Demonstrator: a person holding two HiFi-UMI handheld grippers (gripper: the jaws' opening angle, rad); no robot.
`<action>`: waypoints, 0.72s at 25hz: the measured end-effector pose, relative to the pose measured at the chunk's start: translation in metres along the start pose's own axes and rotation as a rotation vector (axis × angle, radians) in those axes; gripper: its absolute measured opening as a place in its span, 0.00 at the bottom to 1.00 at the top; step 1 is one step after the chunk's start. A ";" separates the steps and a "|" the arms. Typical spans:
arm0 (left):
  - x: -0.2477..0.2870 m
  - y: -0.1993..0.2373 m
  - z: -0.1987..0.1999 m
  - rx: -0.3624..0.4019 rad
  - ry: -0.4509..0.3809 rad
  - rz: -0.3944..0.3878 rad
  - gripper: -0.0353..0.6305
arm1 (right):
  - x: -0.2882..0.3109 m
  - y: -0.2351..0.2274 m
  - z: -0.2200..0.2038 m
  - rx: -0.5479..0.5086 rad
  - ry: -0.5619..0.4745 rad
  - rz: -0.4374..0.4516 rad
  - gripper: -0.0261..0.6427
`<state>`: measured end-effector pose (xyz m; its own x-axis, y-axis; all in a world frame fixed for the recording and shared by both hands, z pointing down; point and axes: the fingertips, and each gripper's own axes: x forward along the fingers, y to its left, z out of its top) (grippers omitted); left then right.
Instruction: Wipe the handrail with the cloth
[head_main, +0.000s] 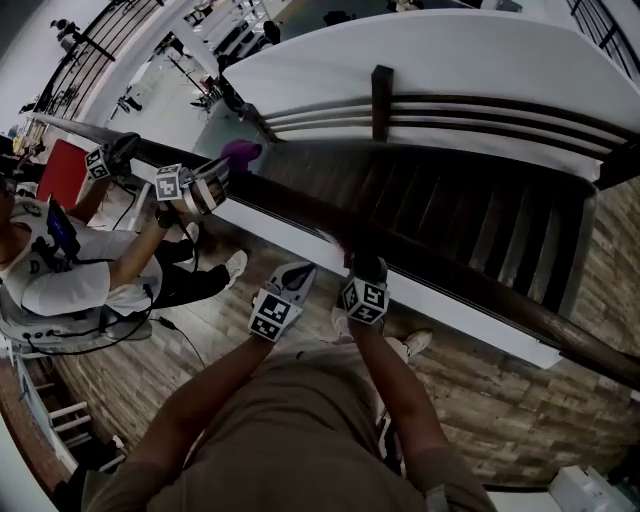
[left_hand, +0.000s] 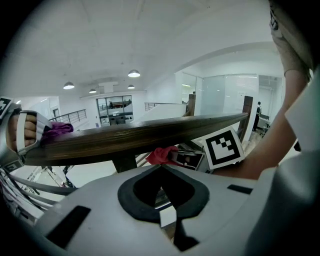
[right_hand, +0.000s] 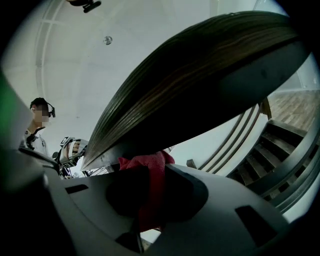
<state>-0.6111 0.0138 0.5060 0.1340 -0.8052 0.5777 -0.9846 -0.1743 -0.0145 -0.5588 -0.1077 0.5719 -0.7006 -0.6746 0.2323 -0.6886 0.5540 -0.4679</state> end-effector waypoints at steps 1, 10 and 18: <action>0.001 -0.004 0.001 -0.001 -0.003 0.000 0.08 | -0.003 -0.004 0.002 -0.010 0.004 0.007 0.15; 0.012 -0.034 0.003 -0.025 -0.032 0.007 0.08 | -0.029 -0.049 0.009 -0.053 0.029 0.006 0.15; 0.011 -0.038 0.008 -0.073 -0.056 0.013 0.08 | -0.046 -0.064 0.021 -0.098 0.054 -0.009 0.15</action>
<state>-0.5715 0.0065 0.5062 0.1247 -0.8378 0.5316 -0.9917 -0.1228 0.0391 -0.4785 -0.1220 0.5730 -0.7017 -0.6540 0.2827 -0.7080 0.5952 -0.3802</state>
